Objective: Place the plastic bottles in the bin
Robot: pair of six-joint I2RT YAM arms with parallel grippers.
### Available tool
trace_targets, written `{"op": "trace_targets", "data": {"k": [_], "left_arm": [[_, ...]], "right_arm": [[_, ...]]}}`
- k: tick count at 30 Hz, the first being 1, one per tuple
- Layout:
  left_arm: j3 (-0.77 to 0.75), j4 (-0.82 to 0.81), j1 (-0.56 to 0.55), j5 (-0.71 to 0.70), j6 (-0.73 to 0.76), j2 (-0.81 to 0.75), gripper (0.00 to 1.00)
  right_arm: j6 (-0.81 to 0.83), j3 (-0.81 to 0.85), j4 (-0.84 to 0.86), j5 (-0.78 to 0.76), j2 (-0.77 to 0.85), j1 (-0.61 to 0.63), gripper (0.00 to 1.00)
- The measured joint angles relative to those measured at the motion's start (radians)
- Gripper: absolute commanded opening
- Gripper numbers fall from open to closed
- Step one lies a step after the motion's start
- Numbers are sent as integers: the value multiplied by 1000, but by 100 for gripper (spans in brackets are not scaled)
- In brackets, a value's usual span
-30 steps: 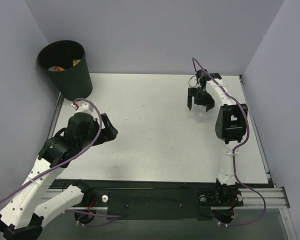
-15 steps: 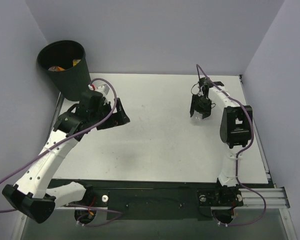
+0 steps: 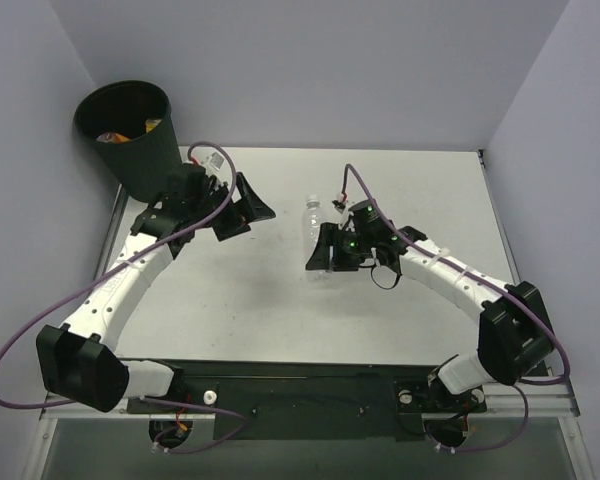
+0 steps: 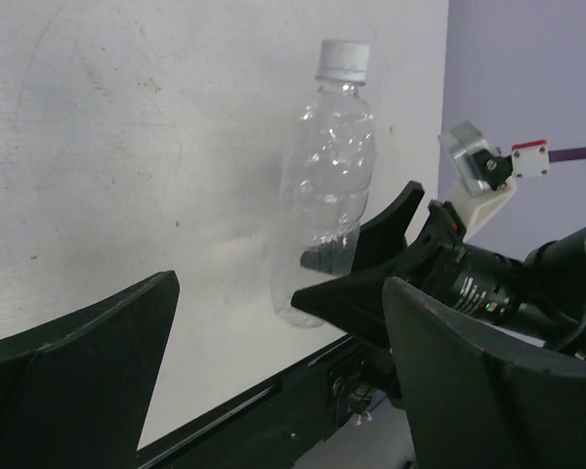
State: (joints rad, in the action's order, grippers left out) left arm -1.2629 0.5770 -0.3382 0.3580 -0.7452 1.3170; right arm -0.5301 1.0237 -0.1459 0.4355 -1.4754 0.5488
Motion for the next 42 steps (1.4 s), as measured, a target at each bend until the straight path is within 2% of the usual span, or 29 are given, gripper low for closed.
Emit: {"op": "trace_targets", "data": {"k": [7,10,13,21,26,30,33,34,35,36,37,42], "left_arm": [[119,-195,4,19,-77,21,97],[137,-253,6,26,-87,48,90],[177,-320,5,42,-93,69,90],[252,-378,3,71,-104,74,92],[252,-418,0,95,-109,104,85],[252,-450,-7,121,-111,151,70],[252,-455,-10,126,-110,175,49],[252,-455,-10,127,-106,180,43],[251,-454,-10,129,-101,183,30],[250,-451,-10,128,-93,186,5],[248,-449,-9,127,-90,190,0],[158,-388,26,115,-40,256,0]], "right_arm": [[-78,-20,70,53,5,110,40],[-89,12,79,61,-18,153,40],[-100,36,90,70,-45,189,40],[-121,48,98,98,-76,214,40],[-126,67,103,105,-77,222,40],[-137,68,93,104,-90,225,40],[-143,68,88,105,-109,225,42],[-145,68,89,104,-113,225,63],[-145,68,89,103,-113,225,74],[-145,70,84,98,-114,225,94],[-138,75,75,93,-116,225,100],[-61,166,-52,10,-124,232,100]]}}
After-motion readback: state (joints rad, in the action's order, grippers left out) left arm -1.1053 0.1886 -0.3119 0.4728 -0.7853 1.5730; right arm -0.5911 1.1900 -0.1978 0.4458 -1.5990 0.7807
